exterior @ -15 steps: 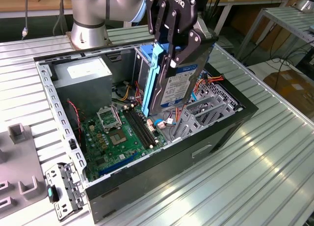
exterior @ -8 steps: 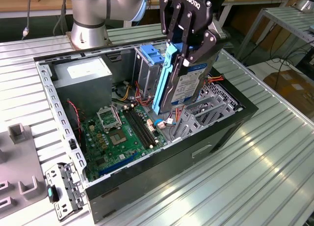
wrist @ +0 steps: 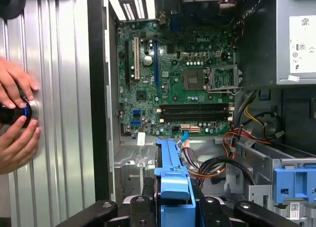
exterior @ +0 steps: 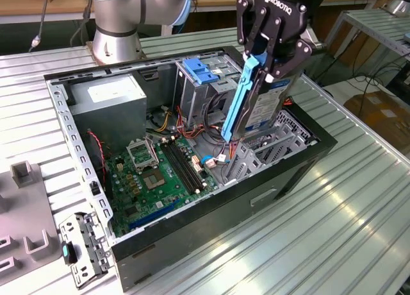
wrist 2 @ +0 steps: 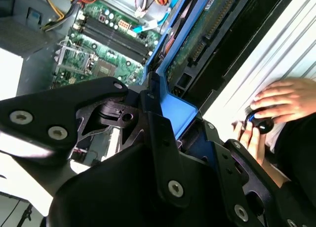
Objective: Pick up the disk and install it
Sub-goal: 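Insert the disk into the insertion slot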
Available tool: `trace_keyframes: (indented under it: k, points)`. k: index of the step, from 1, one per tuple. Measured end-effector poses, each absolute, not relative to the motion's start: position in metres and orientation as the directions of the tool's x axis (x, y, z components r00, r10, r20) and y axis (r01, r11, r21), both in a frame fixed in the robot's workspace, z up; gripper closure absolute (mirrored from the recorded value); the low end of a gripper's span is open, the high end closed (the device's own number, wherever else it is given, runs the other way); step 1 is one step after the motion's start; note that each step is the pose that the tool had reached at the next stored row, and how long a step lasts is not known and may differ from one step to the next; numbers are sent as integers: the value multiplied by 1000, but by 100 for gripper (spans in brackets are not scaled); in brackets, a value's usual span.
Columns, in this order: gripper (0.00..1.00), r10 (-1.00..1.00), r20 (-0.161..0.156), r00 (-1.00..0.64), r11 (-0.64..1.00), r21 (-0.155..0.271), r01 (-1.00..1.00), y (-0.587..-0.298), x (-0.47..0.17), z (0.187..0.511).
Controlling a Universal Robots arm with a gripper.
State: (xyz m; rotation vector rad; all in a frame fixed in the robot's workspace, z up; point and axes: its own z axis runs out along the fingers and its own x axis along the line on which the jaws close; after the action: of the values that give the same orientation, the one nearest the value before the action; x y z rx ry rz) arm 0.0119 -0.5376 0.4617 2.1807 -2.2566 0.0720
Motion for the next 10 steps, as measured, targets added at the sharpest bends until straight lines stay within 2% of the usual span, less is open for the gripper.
trace_keyframes:
  k: [10]
  points:
    - [63,-999,34,-34,33,-31,-999,-553,39,458]
